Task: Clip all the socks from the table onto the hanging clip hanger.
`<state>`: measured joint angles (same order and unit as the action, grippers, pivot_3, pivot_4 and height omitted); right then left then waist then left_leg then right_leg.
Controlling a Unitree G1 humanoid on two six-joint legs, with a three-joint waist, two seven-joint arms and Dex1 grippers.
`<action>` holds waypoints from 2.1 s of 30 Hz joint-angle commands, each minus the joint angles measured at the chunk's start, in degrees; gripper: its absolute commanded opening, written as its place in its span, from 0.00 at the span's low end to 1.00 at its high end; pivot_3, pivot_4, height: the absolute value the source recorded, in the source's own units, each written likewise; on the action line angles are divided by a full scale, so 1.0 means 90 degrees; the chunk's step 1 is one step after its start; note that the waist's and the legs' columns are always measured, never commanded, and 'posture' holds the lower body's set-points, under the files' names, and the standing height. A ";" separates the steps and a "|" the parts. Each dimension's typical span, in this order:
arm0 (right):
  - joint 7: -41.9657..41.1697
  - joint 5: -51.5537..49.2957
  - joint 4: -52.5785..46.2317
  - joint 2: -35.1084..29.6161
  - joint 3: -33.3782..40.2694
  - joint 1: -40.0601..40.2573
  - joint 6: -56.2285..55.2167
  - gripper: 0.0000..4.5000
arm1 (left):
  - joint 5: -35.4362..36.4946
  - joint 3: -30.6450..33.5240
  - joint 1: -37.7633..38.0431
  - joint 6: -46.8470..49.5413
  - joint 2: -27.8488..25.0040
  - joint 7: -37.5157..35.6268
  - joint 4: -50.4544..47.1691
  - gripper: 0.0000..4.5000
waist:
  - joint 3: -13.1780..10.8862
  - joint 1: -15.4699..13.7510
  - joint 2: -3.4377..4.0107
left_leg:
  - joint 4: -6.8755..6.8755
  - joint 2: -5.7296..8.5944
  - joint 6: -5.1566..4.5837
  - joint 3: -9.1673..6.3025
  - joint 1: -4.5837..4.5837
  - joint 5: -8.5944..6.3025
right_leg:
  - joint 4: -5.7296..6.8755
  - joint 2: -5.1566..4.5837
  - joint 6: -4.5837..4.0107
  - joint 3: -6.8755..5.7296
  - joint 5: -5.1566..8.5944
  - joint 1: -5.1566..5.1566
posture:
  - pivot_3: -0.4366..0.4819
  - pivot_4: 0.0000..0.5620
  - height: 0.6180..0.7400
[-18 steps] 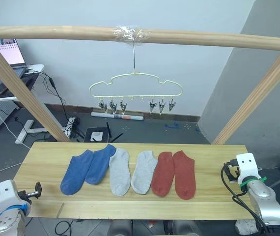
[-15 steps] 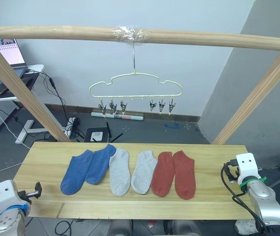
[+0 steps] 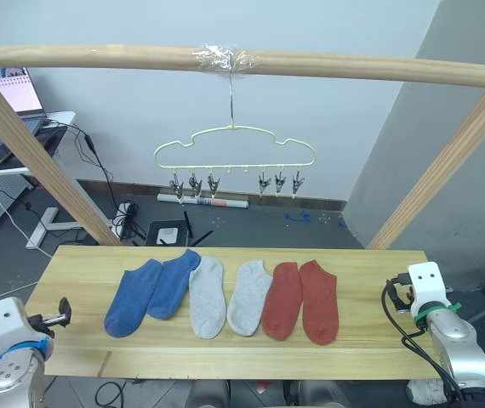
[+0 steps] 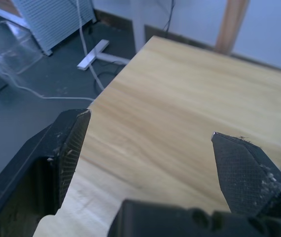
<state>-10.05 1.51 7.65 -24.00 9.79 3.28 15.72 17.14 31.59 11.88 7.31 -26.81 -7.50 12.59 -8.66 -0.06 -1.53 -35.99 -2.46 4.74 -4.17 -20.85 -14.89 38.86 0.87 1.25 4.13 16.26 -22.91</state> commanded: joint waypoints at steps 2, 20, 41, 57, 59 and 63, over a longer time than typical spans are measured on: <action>0.0119 0.0046 -0.0390 0.0140 -0.0025 0.0081 -0.0053 0.99 | 0.0140 0.0182 0.0123 0.0009 -0.0056 -0.0230 -0.0434 0.99 | 0.0001 0.0027 -0.0001 | 0.0000 -0.0001 0.0000 0.0000 0.0000 0.0000 | 0.0001 0.0002 0.0000 -0.0001 0.0000 0.0000 | 0.55 0.22 1.00; 0.0255 0.0277 -0.0457 0.0607 -0.0494 0.0189 -0.0794 0.99 | 0.0738 0.0451 0.1266 -0.0106 0.0124 -0.1427 -0.1896 0.90 | 0.0400 0.0409 -0.0014 | 0.0005 -0.0006 0.0010 0.0027 -0.0006 -0.0007 | 0.0007 0.0006 0.0013 0.0013 0.0013 -0.0027 | 0.34 0.01 1.00; -0.3022 -0.1724 -0.2135 -0.0078 -0.1133 -0.1606 0.0247 0.99 | 0.0817 -0.0949 -0.0802 0.1417 0.0105 -0.1061 -0.3752 0.59 | -0.0235 0.0308 -0.0053 | 0.0004 -0.0009 -0.0015 0.0088 0.0084 -0.0012 | 0.0007 0.0011 0.0040 0.0112 0.0006 0.0058 | 0.58 0.34 1.00; -0.3698 -0.3231 -0.3522 0.0236 -0.1878 -0.2881 0.1581 0.99 | 0.0686 -0.1611 -0.2436 0.1288 0.0195 -0.1312 -0.3117 0.59 | -0.0531 0.0111 -0.0062 | -0.0011 -0.0003 -0.0014 0.0080 -0.0030 -0.0016 | 0.0003 0.0006 0.0048 0.0092 -0.0007 -0.0041 | 0.59 0.43 1.00; -0.3711 -0.3243 -0.3515 0.0271 -0.1898 -0.2941 0.1593 0.99 | 0.0659 -0.1633 -0.2522 0.1266 0.0206 -0.1320 -0.3029 0.59 | -0.0545 0.0111 -0.0063 | -0.0010 -0.0005 -0.0013 0.0078 -0.0033 -0.0016 | 0.0002 0.0006 0.0046 0.0088 -0.0008 -0.0044 | 0.59 0.44 1.00; -0.3711 -0.3338 -0.3543 0.0358 -0.1941 -0.3118 0.1670 0.99 | 0.0549 -0.1679 -0.2719 0.1053 0.0199 -0.1414 -0.2687 0.59 | -0.0605 0.0112 -0.0061 | -0.0009 -0.0006 -0.0013 0.0076 -0.0033 -0.0015 | 0.0003 0.0006 0.0047 0.0086 -0.0008 -0.0045 | 0.58 0.45 1.00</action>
<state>-43.36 -27.07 -22.03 -21.13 -8.04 -23.90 30.73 22.71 16.23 -11.92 18.61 -24.87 -19.69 -11.36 -14.11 0.94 -2.08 -36.08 -2.51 4.63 -3.51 -21.16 -15.02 38.89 0.93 1.67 4.89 16.19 -23.32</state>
